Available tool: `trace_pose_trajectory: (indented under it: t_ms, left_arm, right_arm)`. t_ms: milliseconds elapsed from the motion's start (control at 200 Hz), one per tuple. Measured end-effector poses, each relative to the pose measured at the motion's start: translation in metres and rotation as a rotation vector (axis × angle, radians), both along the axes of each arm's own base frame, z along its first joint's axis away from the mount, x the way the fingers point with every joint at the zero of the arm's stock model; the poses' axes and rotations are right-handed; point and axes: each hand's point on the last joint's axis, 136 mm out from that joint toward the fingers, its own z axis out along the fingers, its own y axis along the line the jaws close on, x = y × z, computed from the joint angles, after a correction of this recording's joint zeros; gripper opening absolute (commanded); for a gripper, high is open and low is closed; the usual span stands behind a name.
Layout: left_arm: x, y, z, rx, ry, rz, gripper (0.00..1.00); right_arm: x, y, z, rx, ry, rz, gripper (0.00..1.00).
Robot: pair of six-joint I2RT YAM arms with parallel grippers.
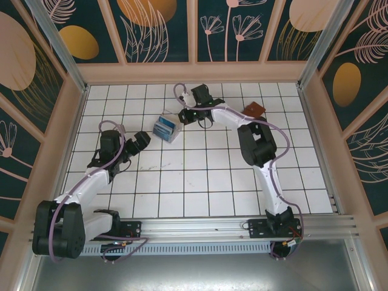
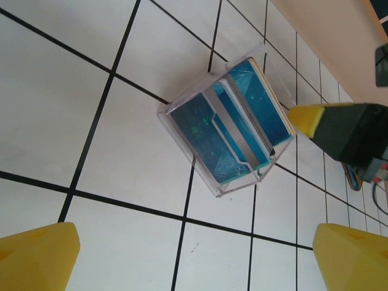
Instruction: Put the credit cards into the card holder
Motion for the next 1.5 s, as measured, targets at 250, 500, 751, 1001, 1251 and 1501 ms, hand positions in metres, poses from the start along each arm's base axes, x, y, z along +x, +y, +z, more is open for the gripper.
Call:
trace_pose_trajectory:
  t_ms: [250, 500, 751, 1001, 1251, 1501]
  left_arm:
    - [-0.001, 0.000, -0.004, -0.016, 0.001, 0.010, 0.99]
    - [0.004, -0.008, 0.000, -0.044, -0.024, 0.002, 0.98]
    - [0.004, -0.020, -0.021, -0.072, 0.010, -0.013, 0.97]
    - [0.004, -0.032, -0.036, -0.111, 0.054, -0.034, 0.97]
    - [0.001, -0.029, -0.014, -0.112, -0.023, -0.031, 0.97]
    - [-0.003, -0.025, -0.004, -0.093, -0.058, -0.019, 0.97]
  right_arm:
    - [-0.030, -0.060, 0.008, -0.013, 0.043, -0.312, 0.00]
    - [-0.048, -0.127, 0.010, 0.022, 0.019, -0.656, 0.00]
    - [-0.023, -0.174, 0.011, 0.093, -0.013, -0.954, 0.05]
    - [-0.006, -0.182, 0.025, 0.117, -0.048, -1.049, 0.41]
    - [-0.004, -0.254, 0.060, 0.048, -0.155, -1.167, 0.51]
    - [0.015, -0.351, 0.040, -0.153, -0.115, -1.340, 0.64]
